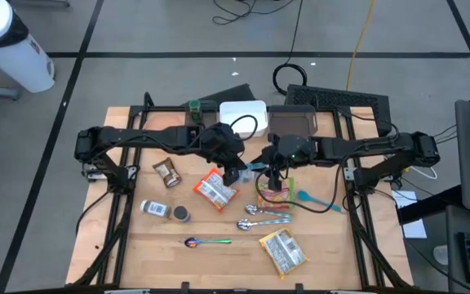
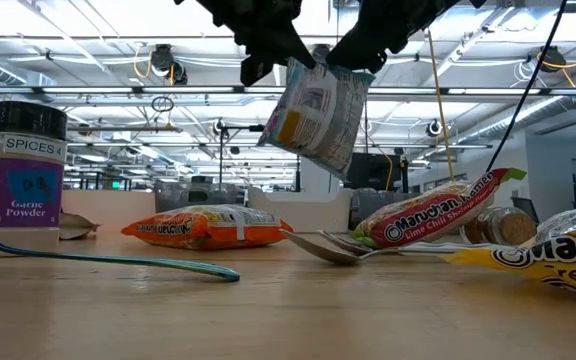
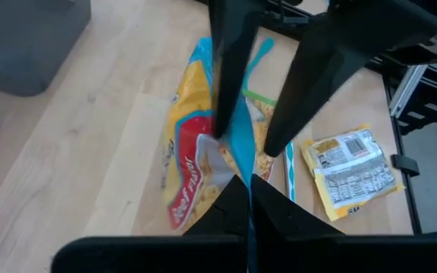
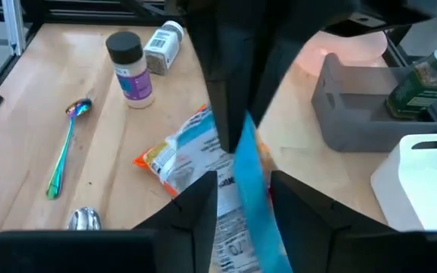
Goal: Pick & Place Food Item
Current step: Put the blue noodle pack into the right black bin
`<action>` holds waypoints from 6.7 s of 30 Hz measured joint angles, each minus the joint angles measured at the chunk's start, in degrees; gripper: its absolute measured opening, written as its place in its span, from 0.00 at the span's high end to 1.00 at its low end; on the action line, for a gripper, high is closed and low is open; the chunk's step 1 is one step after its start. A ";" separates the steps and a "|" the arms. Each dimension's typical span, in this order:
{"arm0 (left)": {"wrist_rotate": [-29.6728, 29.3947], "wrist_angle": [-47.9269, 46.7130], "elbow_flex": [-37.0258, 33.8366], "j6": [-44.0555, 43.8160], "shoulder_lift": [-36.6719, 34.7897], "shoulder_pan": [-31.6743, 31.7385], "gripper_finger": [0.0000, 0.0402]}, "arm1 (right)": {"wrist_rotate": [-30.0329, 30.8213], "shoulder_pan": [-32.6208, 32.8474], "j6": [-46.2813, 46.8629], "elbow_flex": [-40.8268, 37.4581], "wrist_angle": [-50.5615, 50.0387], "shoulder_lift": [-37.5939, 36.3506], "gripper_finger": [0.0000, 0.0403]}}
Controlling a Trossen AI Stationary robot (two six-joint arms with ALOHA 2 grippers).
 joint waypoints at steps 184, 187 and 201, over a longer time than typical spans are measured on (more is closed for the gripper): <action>-8.55 16.62 -0.02 7.13 -5.73 10.53 0.64 | 27.80 -39.78 48.78 -11.21 -17.33 -9.68 1.00; -8.55 16.62 -0.02 7.14 -5.73 10.53 0.64 | 27.80 -39.69 50.37 -12.70 -16.53 -9.68 1.00; -8.55 16.63 -0.02 7.13 -5.70 10.53 0.64 | 29.44 -39.17 51.44 -14.01 -14.69 -9.68 1.00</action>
